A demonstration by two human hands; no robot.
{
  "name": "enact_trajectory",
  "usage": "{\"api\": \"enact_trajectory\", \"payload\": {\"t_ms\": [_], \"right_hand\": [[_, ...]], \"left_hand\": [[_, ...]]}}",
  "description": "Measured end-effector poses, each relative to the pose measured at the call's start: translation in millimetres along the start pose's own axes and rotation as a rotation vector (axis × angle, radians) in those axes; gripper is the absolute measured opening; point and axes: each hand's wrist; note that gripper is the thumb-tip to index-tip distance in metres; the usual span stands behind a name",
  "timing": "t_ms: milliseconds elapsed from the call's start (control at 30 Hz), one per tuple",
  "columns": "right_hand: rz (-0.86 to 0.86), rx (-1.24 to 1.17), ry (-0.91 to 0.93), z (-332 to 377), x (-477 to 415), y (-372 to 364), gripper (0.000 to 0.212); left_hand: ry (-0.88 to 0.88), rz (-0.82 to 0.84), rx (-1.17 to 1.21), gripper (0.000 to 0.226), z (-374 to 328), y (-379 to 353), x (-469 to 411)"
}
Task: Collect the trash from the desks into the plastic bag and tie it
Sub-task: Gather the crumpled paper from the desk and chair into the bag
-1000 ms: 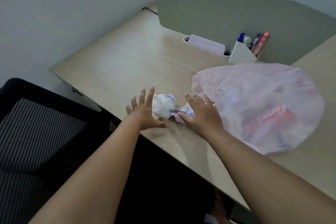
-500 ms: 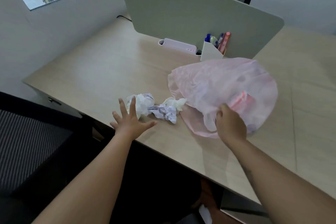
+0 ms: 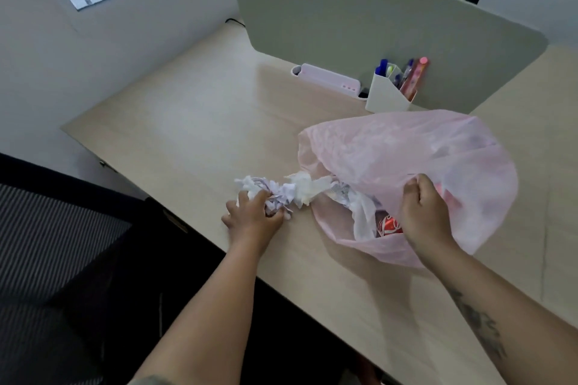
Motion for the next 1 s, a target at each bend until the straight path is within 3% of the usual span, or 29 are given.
{"api": "enact_trajectory", "payload": {"t_ms": [100, 200, 267, 367, 467, 600, 667, 733, 800, 867, 933, 1000], "right_hand": [[-0.035, -0.026, -0.038, 6.3, -8.3, 4.4, 0.027], [-0.093, -0.030, -0.046, 17.4, -19.3, 8.4, 0.029], [-0.142, -0.052, -0.055, 23.9, -27.7, 10.3, 0.028], [-0.201, -0.115, -0.084, 32.8, -33.4, 10.4, 0.031], [-0.247, -0.161, -0.110, 37.6, -35.7, 14.6, 0.032], [-0.310, -0.208, -0.139, 37.5, -39.7, 20.6, 0.029], [-0.330, -0.223, -0.155, 34.8, -39.1, 20.7, 0.029], [-0.336, -0.229, -0.172, 31.5, -36.5, 17.7, 0.030], [-0.323, -0.231, -0.179, 29.3, -32.0, 14.2, 0.032], [-0.323, -0.217, -0.189, 28.8, -28.2, 13.4, 0.033], [-0.321, -0.218, -0.206, 30.8, -27.6, 15.3, 0.033], [-0.316, -0.219, -0.214, 33.9, -28.9, 18.3, 0.033]], "left_hand": [[-0.056, 0.002, 0.152, 0.035, -13.6, 7.8, -6.4], [-0.278, -0.021, 0.348, 0.039, -51.0, 26.2, -12.3], [-0.439, 0.056, 0.447, 0.046, -87.2, 34.3, -8.2], [-0.589, 0.319, 0.228, 0.063, -142.8, 35.5, 8.4], [-0.665, 0.386, 0.064, 0.072, -170.3, 38.5, 18.4], [-0.726, 0.295, 0.481, 0.083, -132.1, 44.4, 7.7], [-0.607, 0.014, 0.543, 0.075, -106.2, 33.9, 3.2], [-0.312, -0.195, 0.419, 0.075, -89.5, 13.8, -6.2], [-0.065, -0.027, 0.379, 0.072, -82.2, -1.1, -16.1], [-0.138, 0.192, 0.292, 0.036, -83.7, -4.6, -21.3], [-0.222, 0.261, 0.268, 0.008, -96.2, 0.9, -19.0], [-0.106, 0.217, 0.666, 0.006, -113.2, 11.1, -12.3]]}}
Point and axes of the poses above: each hand's wrist, its own x-axis away from the middle knuckle, its own y-axis out of the back of the hand, z = x × y, and after that the axes turned 10 degrees about -x, right-handed
